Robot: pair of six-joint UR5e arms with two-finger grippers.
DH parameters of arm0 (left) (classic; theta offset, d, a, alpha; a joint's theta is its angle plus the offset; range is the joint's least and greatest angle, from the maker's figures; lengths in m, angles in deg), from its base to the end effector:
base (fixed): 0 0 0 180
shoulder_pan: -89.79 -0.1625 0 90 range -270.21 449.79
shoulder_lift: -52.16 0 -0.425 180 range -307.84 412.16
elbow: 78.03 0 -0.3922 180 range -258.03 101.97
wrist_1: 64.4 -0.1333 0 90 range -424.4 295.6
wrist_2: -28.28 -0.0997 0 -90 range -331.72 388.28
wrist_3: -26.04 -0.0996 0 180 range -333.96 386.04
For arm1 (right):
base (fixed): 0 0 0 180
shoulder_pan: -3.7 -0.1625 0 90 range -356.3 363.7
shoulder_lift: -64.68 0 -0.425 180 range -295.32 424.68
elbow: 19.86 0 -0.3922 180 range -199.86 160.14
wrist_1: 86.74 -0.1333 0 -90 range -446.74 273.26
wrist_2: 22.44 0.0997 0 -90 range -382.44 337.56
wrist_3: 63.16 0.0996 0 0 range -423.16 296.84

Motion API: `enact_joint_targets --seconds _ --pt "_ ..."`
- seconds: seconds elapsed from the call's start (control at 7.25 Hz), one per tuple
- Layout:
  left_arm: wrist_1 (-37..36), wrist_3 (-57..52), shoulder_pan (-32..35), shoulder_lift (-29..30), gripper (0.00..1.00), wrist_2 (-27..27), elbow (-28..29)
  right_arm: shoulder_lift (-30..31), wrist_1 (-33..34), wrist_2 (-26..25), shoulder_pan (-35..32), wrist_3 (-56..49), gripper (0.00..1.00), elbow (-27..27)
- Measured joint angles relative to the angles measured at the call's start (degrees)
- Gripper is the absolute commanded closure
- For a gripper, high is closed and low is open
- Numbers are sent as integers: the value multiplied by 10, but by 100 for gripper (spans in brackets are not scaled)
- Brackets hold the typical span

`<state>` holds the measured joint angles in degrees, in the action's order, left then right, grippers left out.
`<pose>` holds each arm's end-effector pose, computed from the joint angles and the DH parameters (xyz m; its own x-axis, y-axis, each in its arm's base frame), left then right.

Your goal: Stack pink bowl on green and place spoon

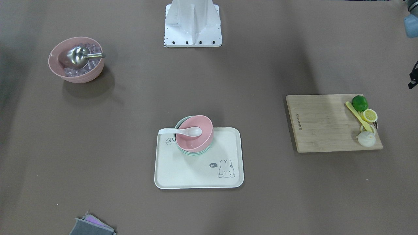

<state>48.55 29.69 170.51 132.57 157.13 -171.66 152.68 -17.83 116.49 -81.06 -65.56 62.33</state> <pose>0.0006 -0.4430 0.6673 0.7474 0.2458 -0.6173 -0.1069 0.9614 0.2534 0.0106 -0.5216 0.6638 0.6318 -0.2979 0.7156 0.1147 0.9490 0.2938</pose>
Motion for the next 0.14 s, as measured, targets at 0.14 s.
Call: enact_joint_targets --seconds 0.14 --pt "0 0 0 0 2 4 -2 0 0 0 0 0 0 0"
